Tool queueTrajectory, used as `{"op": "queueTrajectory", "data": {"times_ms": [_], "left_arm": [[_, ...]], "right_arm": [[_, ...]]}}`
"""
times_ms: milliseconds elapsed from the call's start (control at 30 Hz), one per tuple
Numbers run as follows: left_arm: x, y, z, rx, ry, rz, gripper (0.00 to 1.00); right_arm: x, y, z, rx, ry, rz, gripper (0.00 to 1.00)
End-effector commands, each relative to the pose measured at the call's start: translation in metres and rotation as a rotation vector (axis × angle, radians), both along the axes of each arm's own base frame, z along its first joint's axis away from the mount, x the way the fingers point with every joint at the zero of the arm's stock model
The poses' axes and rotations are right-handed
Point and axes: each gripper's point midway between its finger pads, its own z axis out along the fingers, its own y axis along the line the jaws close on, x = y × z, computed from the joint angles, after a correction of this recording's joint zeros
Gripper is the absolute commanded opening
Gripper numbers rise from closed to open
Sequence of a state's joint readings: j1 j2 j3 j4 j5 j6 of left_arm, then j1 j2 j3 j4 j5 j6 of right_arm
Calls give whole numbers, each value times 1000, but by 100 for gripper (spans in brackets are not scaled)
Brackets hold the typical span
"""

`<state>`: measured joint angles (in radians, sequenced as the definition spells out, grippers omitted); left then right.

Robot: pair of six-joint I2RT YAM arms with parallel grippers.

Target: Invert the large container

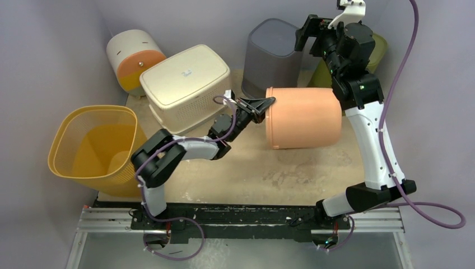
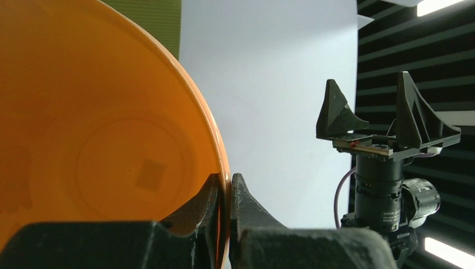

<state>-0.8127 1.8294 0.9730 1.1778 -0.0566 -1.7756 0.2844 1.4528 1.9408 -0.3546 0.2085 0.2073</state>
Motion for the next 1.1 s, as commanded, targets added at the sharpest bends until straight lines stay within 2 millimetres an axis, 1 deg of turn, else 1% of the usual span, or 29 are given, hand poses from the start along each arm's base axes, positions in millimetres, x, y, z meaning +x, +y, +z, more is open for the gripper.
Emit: {"op": "queueTrajectory", "data": {"times_ms": [0,67,233,367,400,433,600,733,833,933,967,1067], "left_arm": [[-30,30,93,-551,-142,-52,0],[-27,22,82,-627,-93,-72,0],[-23,-7,55,-652,-16,-105,0],[-15,-23,19,-655,75,-115,0],[-12,-25,8,-644,97,-112,0],[-10,-26,-9,-621,128,-101,0],[-5,-15,-72,-505,238,-53,0],[-1,0,-111,-397,285,-26,0],[2,11,-131,-320,293,-13,0],[1,16,-143,-249,285,-35,0],[2,19,-147,-234,286,-34,1],[0,27,-158,-179,287,-55,12]], "right_arm": [[-6,-5,17,-7,-55,2,100],[-7,-8,18,-13,-58,-8,100],[-8,-16,17,-31,-60,-36,100],[-7,-19,15,-40,-58,-47,100],[-6,-20,13,-43,-55,-50,100],[-6,-20,12,-46,-53,-52,100],[-3,-20,6,-47,-43,-50,100],[1,-16,-3,-43,-28,-31,100],[3,-13,-9,-38,-15,-17,100],[5,-10,-14,-35,-6,-4,100],[5,-9,-16,-34,-2,-1,100],[6,-7,-20,-32,8,9,100]]}}
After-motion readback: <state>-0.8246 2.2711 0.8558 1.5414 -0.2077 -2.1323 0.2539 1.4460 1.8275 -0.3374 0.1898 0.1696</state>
